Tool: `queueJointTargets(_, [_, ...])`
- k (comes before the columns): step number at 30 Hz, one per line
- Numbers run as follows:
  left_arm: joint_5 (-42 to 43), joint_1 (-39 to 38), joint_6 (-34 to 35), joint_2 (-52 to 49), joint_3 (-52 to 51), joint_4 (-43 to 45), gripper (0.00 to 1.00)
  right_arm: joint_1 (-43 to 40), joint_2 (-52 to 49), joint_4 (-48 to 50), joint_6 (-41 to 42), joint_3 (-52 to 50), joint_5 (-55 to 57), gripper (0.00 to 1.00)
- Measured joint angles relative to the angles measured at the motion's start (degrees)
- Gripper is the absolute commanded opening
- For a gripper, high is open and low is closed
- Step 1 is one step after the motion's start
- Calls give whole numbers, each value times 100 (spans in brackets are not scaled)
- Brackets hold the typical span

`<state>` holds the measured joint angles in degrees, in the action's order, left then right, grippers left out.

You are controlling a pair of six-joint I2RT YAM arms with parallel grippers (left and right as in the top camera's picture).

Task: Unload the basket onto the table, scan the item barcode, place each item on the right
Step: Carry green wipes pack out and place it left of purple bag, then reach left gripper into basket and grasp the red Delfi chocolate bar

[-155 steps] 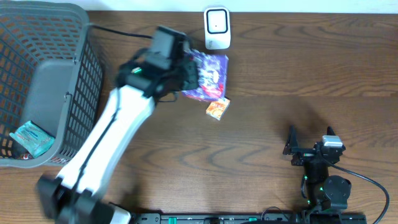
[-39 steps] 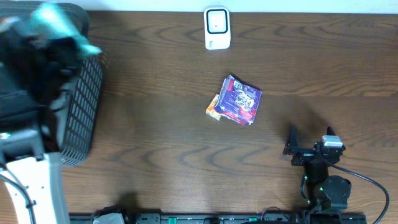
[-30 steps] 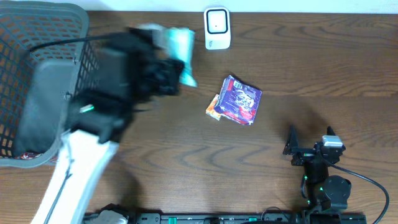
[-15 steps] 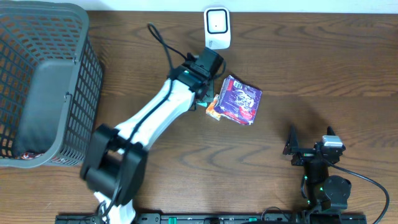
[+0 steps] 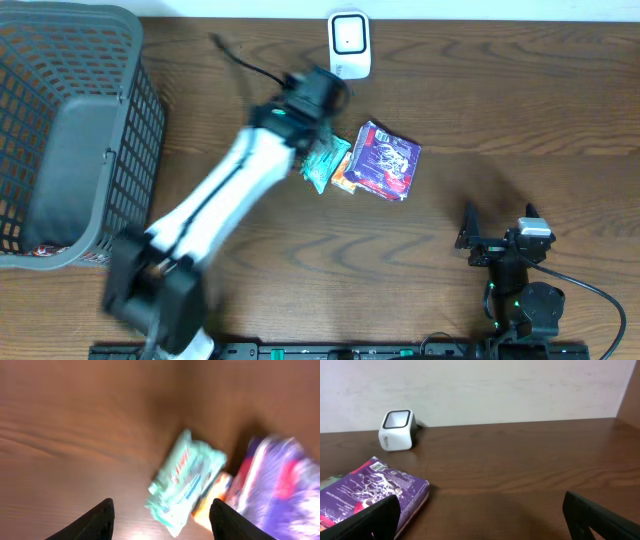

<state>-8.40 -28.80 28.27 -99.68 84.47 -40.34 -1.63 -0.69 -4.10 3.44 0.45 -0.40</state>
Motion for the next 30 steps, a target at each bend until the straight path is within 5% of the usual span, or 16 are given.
queueJointTargets(7, [-981, 1781, -13, 1917, 284, -275, 69, 0, 0, 0, 0, 0, 0, 99])
queueJointTargets(11, [-1368, 3104, 52, 2216, 308, -765, 70, 0, 0, 2, 0, 0, 0, 99])
queueJointTargets(20, [-1248, 5539, 949, 1609, 221, -1281, 72, 0, 0, 0, 0, 0, 0, 99])
queueJointTargets(30, [-1067, 6146, 1097, 409, 212, -1749, 75, 0, 0, 2, 0, 0, 0, 99])
